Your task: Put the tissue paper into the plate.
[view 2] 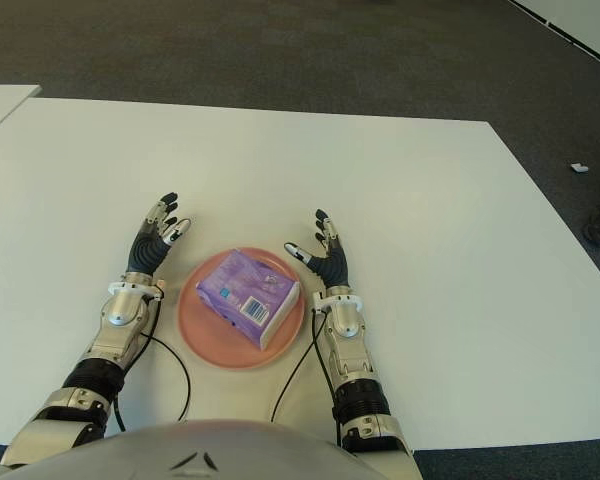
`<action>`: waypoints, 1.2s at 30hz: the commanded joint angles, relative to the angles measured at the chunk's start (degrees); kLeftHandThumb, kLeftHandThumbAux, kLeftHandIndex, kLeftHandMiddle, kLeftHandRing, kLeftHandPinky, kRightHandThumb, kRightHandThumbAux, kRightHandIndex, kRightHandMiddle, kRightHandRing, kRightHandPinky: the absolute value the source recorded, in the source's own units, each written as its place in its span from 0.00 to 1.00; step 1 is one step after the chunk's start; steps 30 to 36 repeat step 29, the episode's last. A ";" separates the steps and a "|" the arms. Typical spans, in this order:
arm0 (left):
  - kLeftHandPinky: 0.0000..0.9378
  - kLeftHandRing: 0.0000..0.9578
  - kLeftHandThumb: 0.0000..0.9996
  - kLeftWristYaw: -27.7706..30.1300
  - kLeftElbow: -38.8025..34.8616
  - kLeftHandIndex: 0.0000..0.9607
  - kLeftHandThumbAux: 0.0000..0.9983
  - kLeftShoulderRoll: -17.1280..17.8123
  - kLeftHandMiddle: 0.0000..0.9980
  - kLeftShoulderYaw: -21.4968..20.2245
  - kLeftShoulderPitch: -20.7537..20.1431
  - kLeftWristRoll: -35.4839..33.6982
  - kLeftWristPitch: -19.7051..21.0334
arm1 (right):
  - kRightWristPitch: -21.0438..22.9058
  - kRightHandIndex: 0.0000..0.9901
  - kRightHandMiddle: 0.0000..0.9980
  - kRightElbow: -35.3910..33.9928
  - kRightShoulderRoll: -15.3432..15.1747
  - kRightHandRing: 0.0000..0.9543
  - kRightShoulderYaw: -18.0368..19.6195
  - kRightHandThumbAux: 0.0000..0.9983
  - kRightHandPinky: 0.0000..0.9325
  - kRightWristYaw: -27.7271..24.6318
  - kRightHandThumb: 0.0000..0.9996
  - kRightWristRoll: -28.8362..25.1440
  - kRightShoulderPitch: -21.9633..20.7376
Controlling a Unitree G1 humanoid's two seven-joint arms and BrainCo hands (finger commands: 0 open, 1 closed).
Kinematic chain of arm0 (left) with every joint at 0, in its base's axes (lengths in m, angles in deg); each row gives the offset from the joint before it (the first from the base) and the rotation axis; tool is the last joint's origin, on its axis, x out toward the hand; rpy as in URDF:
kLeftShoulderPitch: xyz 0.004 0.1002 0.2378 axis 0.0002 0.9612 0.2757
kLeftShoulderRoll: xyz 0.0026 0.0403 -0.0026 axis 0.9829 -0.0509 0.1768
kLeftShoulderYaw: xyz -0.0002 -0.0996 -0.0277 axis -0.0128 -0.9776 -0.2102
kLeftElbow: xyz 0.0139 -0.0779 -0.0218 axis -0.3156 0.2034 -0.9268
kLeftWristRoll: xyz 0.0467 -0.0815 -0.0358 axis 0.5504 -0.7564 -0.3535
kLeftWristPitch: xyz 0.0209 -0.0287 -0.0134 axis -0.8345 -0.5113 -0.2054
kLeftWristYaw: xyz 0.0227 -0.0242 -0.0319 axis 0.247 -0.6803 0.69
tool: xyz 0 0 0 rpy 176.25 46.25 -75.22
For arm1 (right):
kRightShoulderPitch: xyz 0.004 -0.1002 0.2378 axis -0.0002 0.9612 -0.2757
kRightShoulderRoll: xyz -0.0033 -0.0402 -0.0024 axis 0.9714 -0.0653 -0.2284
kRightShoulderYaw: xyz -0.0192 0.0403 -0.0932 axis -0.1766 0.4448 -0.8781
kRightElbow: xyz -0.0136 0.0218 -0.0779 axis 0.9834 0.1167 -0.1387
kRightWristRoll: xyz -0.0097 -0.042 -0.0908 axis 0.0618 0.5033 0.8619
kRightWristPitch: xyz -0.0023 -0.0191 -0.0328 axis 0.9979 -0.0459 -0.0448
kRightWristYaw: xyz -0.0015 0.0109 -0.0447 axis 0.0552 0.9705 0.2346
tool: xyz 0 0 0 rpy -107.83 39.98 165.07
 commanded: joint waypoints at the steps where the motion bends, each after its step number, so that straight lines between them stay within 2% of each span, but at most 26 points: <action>1: 0.00 0.00 0.00 -0.73 2.51 0.00 0.46 -1.77 0.00 0.40 2.39 0.50 -0.20 | 4.19 0.00 0.00 5.43 -0.56 0.00 0.66 0.71 0.00 0.27 0.01 -0.18 3.02; 17: 0.00 0.00 0.00 -1.17 5.46 0.00 0.47 0.54 0.00 -0.91 0.02 0.84 -0.84 | 2.68 0.00 0.00 6.77 -0.72 0.00 1.16 0.72 0.00 0.80 0.03 -0.69 2.03; 21: 0.00 0.00 0.00 -1.18 5.59 0.00 0.47 0.66 0.00 -0.87 -0.12 0.88 -1.70 | 1.12 0.00 0.00 7.07 -0.11 0.00 1.65 0.73 0.01 3.03 0.04 -0.25 2.07; 29: 0.00 0.00 0.00 0.20 4.99 0.00 0.48 0.62 0.00 -0.81 0.13 -0.07 -0.67 | -2.51 0.00 0.00 8.63 1.13 0.00 2.49 0.73 0.01 9.25 0.06 1.41 1.83; 36: 0.00 0.00 0.00 0.20 4.99 0.00 0.48 0.62 0.00 -0.81 0.13 -0.07 -0.67 | -2.51 0.00 0.00 8.63 1.13 0.00 2.49 0.73 0.01 9.25 0.06 1.41 1.83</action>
